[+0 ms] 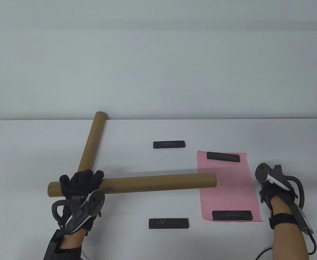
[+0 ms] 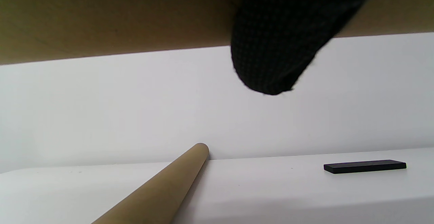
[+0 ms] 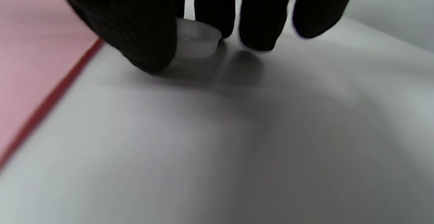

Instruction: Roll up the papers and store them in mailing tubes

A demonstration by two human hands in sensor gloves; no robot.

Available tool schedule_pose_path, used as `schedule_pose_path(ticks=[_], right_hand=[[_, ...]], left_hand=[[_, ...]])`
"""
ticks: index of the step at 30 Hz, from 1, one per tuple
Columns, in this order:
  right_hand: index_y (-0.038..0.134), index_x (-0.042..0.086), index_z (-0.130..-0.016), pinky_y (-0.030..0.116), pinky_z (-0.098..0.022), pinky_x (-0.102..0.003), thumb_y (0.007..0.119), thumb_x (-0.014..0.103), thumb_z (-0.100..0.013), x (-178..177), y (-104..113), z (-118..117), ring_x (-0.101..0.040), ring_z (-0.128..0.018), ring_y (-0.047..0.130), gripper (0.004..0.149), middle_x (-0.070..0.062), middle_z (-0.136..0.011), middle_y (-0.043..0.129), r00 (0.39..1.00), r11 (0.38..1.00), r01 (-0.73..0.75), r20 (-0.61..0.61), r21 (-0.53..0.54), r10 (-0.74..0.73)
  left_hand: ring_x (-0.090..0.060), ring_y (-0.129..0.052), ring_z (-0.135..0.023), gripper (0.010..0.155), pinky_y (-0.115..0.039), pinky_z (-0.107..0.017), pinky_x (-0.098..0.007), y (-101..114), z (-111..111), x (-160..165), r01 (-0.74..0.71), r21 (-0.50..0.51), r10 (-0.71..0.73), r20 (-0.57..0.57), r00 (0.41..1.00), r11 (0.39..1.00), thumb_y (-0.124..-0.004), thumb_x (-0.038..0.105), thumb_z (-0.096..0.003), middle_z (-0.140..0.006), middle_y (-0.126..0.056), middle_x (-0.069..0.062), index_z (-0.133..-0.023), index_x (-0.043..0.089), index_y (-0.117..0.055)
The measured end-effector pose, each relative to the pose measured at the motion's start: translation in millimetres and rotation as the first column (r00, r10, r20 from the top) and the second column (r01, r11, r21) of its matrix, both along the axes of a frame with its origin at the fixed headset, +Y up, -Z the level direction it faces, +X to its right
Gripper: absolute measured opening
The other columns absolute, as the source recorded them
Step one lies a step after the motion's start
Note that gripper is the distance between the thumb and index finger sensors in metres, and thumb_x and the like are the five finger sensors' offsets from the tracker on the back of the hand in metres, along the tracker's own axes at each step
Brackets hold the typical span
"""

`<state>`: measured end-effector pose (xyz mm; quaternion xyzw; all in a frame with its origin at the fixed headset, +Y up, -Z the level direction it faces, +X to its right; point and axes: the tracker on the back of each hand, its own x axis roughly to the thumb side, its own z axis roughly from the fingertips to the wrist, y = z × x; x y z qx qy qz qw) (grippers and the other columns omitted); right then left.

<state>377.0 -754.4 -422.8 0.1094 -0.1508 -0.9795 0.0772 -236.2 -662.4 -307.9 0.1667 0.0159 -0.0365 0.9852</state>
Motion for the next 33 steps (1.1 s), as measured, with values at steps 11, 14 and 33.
schedule_pose_path(ticks=[11,14,33], right_hand=[[0.072,0.016,-0.104,0.074,-0.062,-0.064,0.092,0.041,-0.045,-29,91,50,-0.043,-0.081,0.092,0.067,-0.016,-0.099,0.079,0.88,0.793,0.472,-0.256,0.384,-0.4],[0.071,0.015,-0.105,0.074,-0.062,-0.065,0.091,0.041,-0.046,-56,117,76,-0.044,-0.081,0.091,0.068,-0.016,-0.1,0.079,0.67,0.566,0.741,-0.459,0.361,-0.584],[0.074,0.016,-0.104,0.075,-0.06,-0.065,0.09,0.042,-0.046,-94,106,113,-0.043,-0.079,0.093,0.065,-0.015,-0.098,0.081,0.111,0.066,0.994,-0.711,0.09,-0.694]], left_hand=[[-0.022,-0.076,-0.098,0.075,-0.05,-0.075,-0.068,-1,-1,1,-0.015,-0.01,0.015,0.021,1.0,1.0,-0.099,0.038,-0.0322,-0.102,-0.065,0.006,-0.094,0.05,-0.058],[-0.022,-0.077,-0.098,0.075,-0.05,-0.075,-0.067,-1,0,0,-0.025,-0.005,0.025,0.026,0.999,1.0,-0.099,0.038,-0.0322,-0.102,-0.065,0.007,-0.094,0.05,-0.058],[-0.021,-0.078,-0.097,0.075,-0.053,-0.075,-0.066,-7,-3,-1,-0.122,-0.056,0.128,0.117,0.985,0.991,-0.098,0.041,-0.0322,-0.102,-0.065,0.007,-0.094,0.051,-0.057]])
